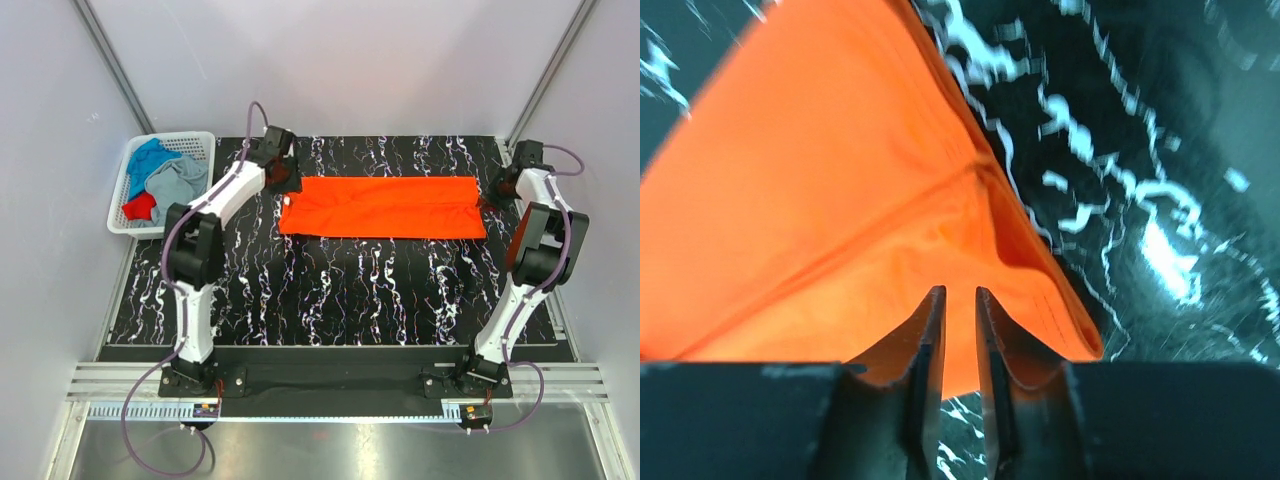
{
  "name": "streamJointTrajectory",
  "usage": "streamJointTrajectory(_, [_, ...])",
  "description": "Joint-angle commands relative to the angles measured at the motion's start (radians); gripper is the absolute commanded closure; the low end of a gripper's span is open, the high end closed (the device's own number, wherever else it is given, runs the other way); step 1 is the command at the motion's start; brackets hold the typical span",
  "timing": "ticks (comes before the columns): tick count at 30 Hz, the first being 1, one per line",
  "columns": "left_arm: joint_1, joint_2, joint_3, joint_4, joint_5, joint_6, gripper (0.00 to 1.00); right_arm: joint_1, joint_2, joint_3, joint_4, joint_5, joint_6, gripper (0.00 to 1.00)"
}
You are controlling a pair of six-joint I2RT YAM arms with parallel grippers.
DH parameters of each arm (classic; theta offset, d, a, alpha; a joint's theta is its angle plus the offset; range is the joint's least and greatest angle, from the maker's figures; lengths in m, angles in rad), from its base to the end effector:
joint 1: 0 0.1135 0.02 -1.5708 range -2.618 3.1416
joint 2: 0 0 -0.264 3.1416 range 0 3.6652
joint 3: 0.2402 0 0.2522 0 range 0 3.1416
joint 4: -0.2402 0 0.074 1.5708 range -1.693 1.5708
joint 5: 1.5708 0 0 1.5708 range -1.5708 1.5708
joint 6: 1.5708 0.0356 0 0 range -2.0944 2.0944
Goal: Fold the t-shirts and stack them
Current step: Fold the tshirt
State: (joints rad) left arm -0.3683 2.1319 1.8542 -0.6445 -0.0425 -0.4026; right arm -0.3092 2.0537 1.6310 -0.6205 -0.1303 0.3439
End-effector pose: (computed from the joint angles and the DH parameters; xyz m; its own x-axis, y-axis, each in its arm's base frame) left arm 0.4471 -0.1709 0.2402 -0.8156 -0.1048 -0.5690 0.0176 0.9785 -0.2055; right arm 0.4259 -0.1312 0.2071 -0.6941 0.5727 -0.4361 0.5029 0.8193 0.2754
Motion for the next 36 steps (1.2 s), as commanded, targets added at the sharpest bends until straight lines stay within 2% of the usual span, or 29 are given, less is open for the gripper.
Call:
streamJointTrajectory(1, [-0.009,-0.144,-0.159,0.121,0.073,-0.042,0.55,0.009,-0.037,-0.054,-0.025,-0.022,0.020,0.76])
streamJointTrajectory(7, [-0.018,-0.138,-0.326,0.195,0.153,-0.097,0.57,0.004,0.036,-0.082,-0.018,0.059,0.038,0.79])
streamJointTrajectory(12, [-0.018,-0.078,-0.339,0.132,-0.001,-0.140,0.60,-0.008,0.059,-0.121,-0.021,0.125,0.038,0.71])
streamJointTrajectory(16, [-0.015,-0.053,-0.323,0.109,-0.170,-0.131,0.62,-0.010,0.010,-0.169,-0.013,0.214,0.047,0.70])
streamJointTrajectory(20, [-0.012,0.005,-0.216,0.030,-0.241,-0.091,0.62,-0.010,-0.010,-0.174,-0.030,0.284,0.046,0.71])
streamJointTrajectory(24, [-0.009,0.020,-0.188,0.013,-0.252,-0.076,0.62,-0.008,-0.041,-0.212,-0.019,0.226,0.062,0.68])
streamJointTrajectory(27, [-0.009,-0.012,-0.181,0.002,-0.240,-0.073,0.62,0.007,-0.087,-0.256,0.002,0.170,0.078,0.63])
streamJointTrajectory(31, [-0.032,-0.140,-0.174,-0.020,-0.237,-0.076,0.60,0.035,-0.164,-0.264,-0.037,0.161,0.095,0.56])
streamJointTrajectory(35, [-0.093,-0.251,-0.199,0.038,-0.157,-0.062,0.57,0.045,-0.214,-0.241,-0.073,0.147,0.115,0.50])
streamJointTrajectory(36, [-0.104,-0.266,-0.216,0.054,-0.134,-0.064,0.56,0.050,-0.224,-0.240,-0.076,0.146,0.118,0.46])
